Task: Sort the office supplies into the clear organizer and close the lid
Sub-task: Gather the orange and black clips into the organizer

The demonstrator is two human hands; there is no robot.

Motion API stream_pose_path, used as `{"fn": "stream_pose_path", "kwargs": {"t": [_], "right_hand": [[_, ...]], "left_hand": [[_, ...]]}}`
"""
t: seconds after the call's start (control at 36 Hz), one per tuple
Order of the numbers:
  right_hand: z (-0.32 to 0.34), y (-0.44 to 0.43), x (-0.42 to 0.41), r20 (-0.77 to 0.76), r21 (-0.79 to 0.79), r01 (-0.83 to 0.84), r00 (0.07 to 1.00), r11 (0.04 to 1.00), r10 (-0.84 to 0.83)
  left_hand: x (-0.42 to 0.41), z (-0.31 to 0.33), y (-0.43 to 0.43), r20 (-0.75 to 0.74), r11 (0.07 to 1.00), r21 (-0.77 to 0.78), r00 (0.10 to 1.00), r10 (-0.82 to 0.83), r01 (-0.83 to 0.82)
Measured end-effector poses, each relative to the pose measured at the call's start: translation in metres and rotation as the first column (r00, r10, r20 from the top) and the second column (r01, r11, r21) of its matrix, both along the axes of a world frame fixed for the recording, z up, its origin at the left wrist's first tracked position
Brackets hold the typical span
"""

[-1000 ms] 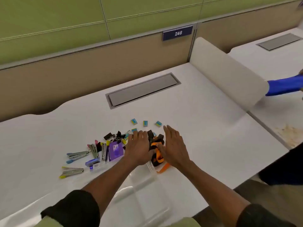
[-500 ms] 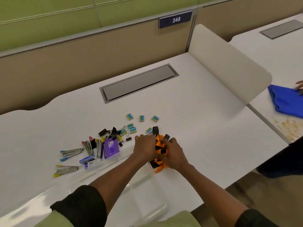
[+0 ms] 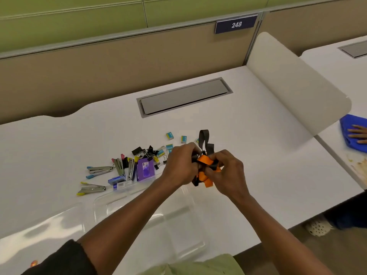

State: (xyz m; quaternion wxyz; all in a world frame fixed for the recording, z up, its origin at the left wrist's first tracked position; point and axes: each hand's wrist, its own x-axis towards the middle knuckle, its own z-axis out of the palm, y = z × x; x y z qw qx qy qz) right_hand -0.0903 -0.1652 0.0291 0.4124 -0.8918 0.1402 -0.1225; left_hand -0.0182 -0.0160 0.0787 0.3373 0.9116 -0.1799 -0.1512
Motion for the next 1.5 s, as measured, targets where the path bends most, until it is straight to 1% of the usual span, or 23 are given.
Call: {"fn": "stream_pose_path", "kwargs": {"t": [0.17,0.31,0.39,0.44,0.5,0.56,0.64,0.72,0.78,0.86,0.94,1.0,1.08,1.14,1.19,1.25,1.33,1.39,1.44,1.5], "right_hand": [[0.040,0.027,-0.002,0.099,0.046,-0.095,0.991,0.994,0.090],[0.037,0.060,-0.004,0.070,0.092,-0.145,0.988,0.985,0.139],[0.022,0.075,-0.004,-0.023,0.076,-0.164,0.986,0.984,0.166],[0.009,0.084,-0.005,-0.132,0.023,-0.191,0.972,0.981,0.192],[-0.002,0.090,-0.006,-0.256,-0.046,-0.234,0.942,0.971,0.215],[-0.008,0.095,-0.008,-0.357,-0.079,-0.295,0.900,0.952,0.249],[-0.012,0.100,-0.011,-0.453,-0.127,-0.425,0.829,0.896,0.329],[-0.007,0.102,-0.016,-0.473,-0.168,-0.522,0.787,0.836,0.396],[0.002,0.101,-0.020,-0.457,-0.201,-0.522,0.798,0.829,0.392],[0.014,0.094,-0.022,-0.405,-0.240,-0.468,0.845,0.851,0.350],[0.017,0.086,-0.017,-0.362,-0.222,-0.438,0.867,0.871,0.343],[0.012,0.086,-0.015,-0.368,-0.231,-0.502,0.838,0.834,0.402],[-0.006,0.091,-0.015,-0.426,-0.289,-0.619,0.766,0.730,0.482],[-0.017,0.094,-0.016,-0.480,-0.296,-0.675,0.717,0.676,0.506],[-0.024,0.096,-0.015,-0.517,-0.252,-0.713,0.671,0.654,0.532],[-0.028,0.096,-0.013,-0.528,-0.229,-0.723,0.655,0.651,0.541],[-0.032,0.095,-0.012,-0.504,-0.213,-0.703,0.674,0.679,0.540],[-0.026,0.091,-0.012,-0.451,-0.233,-0.653,0.729,0.720,0.515],[-0.014,0.085,-0.011,-0.375,-0.259,-0.577,0.799,0.775,0.470],[-0.004,0.080,-0.008,-0.329,-0.289,-0.533,0.835,0.795,0.441]], "left_hand": [[-0.011,0.042,0.039,0.027,0.996,-0.043,0.997,0.076,-0.075],[-0.024,0.034,0.068,0.033,0.986,0.006,0.985,0.168,-0.168],[-0.031,0.014,0.078,-0.029,0.977,0.023,0.977,0.213,-0.212],[-0.035,-0.003,0.082,-0.071,0.973,0.044,0.970,0.231,-0.229],[-0.039,-0.019,0.085,-0.094,0.971,0.075,0.968,0.231,-0.225],[-0.043,-0.032,0.087,-0.124,0.971,0.095,0.966,0.228,-0.217],[-0.049,-0.042,0.089,-0.155,0.975,0.143,0.969,0.193,-0.172],[-0.052,-0.045,0.092,-0.150,0.973,0.172,0.973,0.178,-0.152],[-0.051,-0.042,0.096,-0.118,0.972,0.188,0.979,0.166,-0.142],[-0.047,-0.032,0.101,-0.014,0.962,0.235,0.989,0.147,-0.140],[-0.039,-0.026,0.105,0.097,0.955,0.250,0.985,0.141,-0.161],[-0.034,-0.029,0.105,0.111,0.957,0.260,0.989,0.100,-0.126],[-0.030,-0.037,0.103,0.038,0.964,0.263,0.999,0.017,-0.026],[-0.032,-0.043,0.101,0.029,0.956,0.289,0.998,-0.062,0.051],[-0.039,-0.053,0.099,0.041,0.943,0.316,0.992,-0.122,0.103],[-0.049,-0.066,0.098,0.048,0.936,0.329,0.988,-0.144,0.120],[-0.063,-0.084,0.101,0.046,0.947,0.298,0.989,-0.143,0.123],[-0.070,-0.090,0.104,0.050,0.946,0.300,0.988,-0.145,0.124],[-0.075,-0.093,0.106,0.087,0.924,0.356,0.980,-0.180,0.139],[-0.078,-0.101,0.105,0.130,0.885,0.431,0.959,-0.252,0.175]]}}
